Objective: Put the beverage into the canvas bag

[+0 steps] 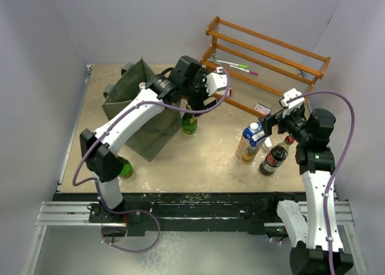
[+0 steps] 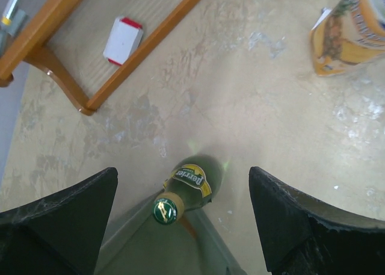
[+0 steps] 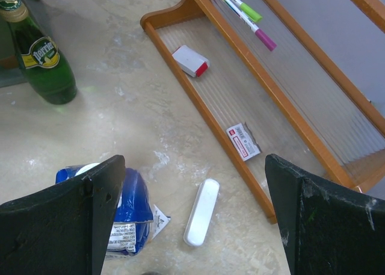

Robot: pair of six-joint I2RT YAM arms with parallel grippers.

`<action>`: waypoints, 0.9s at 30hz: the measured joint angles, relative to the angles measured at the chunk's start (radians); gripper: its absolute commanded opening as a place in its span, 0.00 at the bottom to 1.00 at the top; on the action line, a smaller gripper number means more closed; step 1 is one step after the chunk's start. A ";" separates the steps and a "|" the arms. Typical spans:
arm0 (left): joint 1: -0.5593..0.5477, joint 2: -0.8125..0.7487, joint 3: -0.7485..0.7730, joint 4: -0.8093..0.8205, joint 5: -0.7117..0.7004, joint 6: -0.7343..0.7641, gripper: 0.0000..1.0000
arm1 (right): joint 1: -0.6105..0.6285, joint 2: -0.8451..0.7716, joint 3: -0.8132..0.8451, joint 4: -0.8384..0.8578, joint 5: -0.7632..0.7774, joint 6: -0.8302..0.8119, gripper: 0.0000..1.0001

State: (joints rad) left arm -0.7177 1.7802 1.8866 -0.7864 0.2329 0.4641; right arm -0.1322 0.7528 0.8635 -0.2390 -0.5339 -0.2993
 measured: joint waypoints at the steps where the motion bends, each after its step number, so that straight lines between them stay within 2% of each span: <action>1: -0.002 0.023 0.018 -0.010 -0.014 0.000 0.92 | 0.000 0.000 -0.002 -0.002 0.000 0.000 1.00; 9: -0.006 0.171 0.112 -0.087 -0.179 0.009 0.98 | 0.000 0.000 -0.002 -0.001 0.000 0.000 1.00; 15: -0.006 0.229 0.164 -0.146 -0.282 0.019 0.97 | 0.000 0.000 -0.002 -0.002 -0.001 0.000 1.00; 18: -0.005 0.241 0.165 -0.178 -0.298 0.019 0.93 | 0.000 0.000 -0.002 -0.002 -0.001 0.000 1.00; 27: -0.003 0.268 0.170 -0.257 -0.307 0.017 0.69 | 0.000 0.000 -0.002 -0.002 -0.001 0.000 1.00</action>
State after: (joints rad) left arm -0.7204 2.0480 2.0563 -1.0431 -0.0742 0.4812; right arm -0.1322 0.7525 0.8612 -0.2405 -0.5346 -0.2993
